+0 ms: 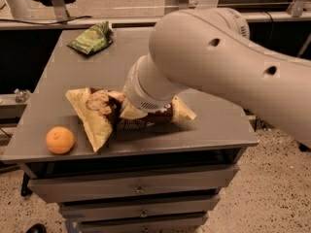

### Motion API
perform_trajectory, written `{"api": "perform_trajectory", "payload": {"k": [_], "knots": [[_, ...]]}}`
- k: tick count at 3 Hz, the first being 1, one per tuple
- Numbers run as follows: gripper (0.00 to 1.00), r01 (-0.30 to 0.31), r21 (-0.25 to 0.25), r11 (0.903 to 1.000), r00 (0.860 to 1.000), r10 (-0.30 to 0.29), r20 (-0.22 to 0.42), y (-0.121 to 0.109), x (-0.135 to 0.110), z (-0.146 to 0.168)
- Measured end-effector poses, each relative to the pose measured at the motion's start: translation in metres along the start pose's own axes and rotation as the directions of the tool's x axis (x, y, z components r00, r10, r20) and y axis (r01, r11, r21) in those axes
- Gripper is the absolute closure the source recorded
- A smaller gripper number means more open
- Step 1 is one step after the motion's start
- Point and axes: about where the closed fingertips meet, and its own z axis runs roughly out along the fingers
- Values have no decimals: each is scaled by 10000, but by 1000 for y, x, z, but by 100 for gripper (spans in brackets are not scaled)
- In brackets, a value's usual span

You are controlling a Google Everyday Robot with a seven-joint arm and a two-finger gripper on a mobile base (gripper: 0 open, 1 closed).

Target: Move brown chip bag near orange

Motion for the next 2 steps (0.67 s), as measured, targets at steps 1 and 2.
{"api": "perform_trajectory", "payload": {"k": [1, 2], "knots": [[36, -54, -131, 9999, 10000, 54, -31, 5, 0, 5], [13, -89, -175, 9998, 9999, 87, -101, 8, 2, 9]]}}
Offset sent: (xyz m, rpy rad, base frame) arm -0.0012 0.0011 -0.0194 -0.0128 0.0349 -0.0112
